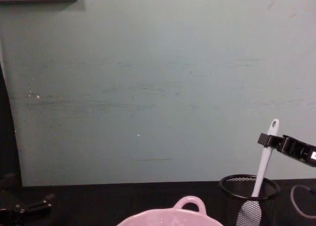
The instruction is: Use the one hand to pick up the spoon and stir the clear water in the bowl.
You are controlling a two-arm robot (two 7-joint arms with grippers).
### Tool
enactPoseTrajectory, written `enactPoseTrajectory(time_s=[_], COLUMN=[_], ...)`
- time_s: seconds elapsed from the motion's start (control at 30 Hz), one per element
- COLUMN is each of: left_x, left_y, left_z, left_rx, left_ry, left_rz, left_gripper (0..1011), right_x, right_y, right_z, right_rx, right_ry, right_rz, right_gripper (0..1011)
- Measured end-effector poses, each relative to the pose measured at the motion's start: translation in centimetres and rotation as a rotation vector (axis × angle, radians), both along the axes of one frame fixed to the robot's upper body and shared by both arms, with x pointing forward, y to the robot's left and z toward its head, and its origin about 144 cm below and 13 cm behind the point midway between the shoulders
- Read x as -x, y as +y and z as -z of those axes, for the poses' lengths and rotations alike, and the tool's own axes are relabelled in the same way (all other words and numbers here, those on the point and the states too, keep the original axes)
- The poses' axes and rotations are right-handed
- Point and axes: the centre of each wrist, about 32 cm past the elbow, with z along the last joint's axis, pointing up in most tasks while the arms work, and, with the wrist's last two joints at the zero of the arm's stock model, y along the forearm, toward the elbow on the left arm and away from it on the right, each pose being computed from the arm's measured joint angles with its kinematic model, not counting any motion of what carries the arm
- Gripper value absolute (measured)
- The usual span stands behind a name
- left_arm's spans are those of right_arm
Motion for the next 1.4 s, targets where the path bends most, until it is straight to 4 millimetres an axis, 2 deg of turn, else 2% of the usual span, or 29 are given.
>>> enactPoseTrajectory(time_s=[0.47, 1.03, 1.1, 1.13, 1.2, 1.23, 1.4], left_x=[0.00, 0.00, 0.00, 0.00, 0.00, 0.00, 0.00], left_y=[0.00, 0.00, 0.00, 0.00, 0.00, 0.00, 0.00], left_z=[0.00, 0.00, 0.00, 0.00, 0.00, 0.00, 0.00], left_rx=[0.000, 0.000, 0.000, 0.000, 0.000, 0.000, 0.000], left_ry=[0.000, 0.000, 0.000, 0.000, 0.000, 0.000, 0.000], left_rz=[0.000, 0.000, 0.000, 0.000, 0.000, 0.000, 0.000], left_gripper=[1011, 1011, 1011, 1011, 1011, 1011, 1011], right_x=[0.00, -0.02, -0.02, -0.02, -0.02, -0.02, 0.03], right_y=[0.01, 0.01, 0.01, 0.01, 0.01, 0.01, 0.02], right_z=[0.02, -0.06, -0.05, -0.06, -0.06, -0.06, -0.12], right_rx=[0.003, 0.004, 0.004, 0.004, 0.004, 0.003, 0.018], right_ry=[0.000, -0.002, -0.002, -0.002, -0.002, -0.002, -0.001], right_rz=[0.001, 0.000, 0.000, 0.000, 0.000, 0.000, 0.004], right_gripper=[137, 696, 732, 789, 818, 880, 984])
